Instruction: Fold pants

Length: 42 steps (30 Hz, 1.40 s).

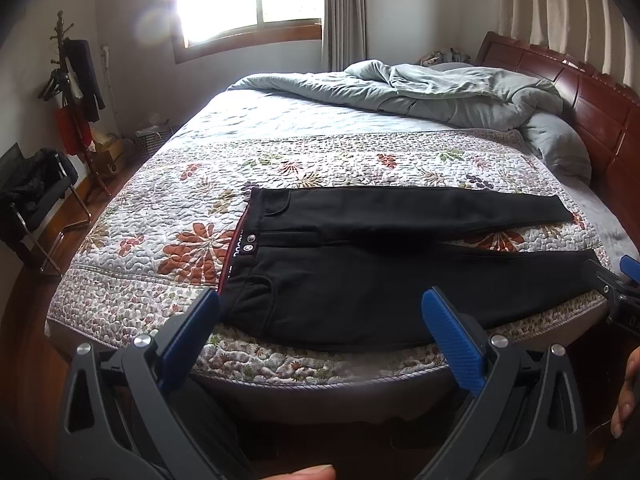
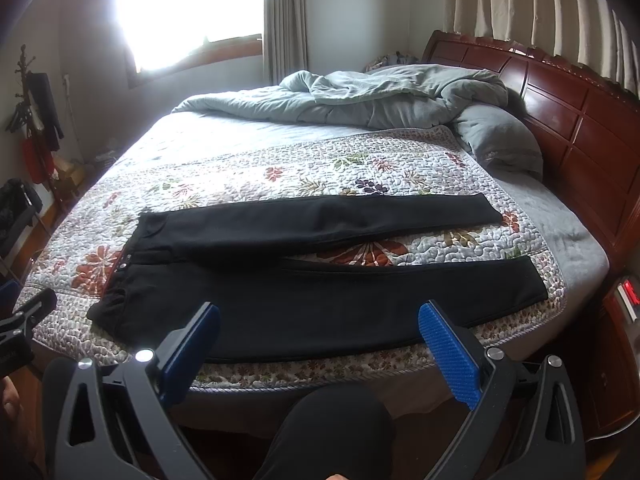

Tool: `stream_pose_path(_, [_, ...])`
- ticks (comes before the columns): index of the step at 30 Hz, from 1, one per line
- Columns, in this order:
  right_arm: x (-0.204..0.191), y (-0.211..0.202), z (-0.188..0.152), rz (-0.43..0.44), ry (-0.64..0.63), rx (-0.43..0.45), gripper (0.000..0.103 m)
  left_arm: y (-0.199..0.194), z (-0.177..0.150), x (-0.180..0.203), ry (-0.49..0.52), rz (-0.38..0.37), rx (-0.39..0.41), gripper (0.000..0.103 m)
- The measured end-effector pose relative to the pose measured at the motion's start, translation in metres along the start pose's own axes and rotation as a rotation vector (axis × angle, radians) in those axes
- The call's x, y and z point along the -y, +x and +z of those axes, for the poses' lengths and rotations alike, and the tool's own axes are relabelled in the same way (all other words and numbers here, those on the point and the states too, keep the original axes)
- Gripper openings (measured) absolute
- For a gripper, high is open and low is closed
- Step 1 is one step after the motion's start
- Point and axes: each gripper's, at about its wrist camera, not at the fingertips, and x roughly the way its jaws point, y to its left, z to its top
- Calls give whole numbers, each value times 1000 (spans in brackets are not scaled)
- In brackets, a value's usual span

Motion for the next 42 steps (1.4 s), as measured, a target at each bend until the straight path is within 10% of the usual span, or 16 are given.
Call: stream_pose_path(42, [0,2,-2,4,2,4,99,2,-3,-1,3,1,2,100])
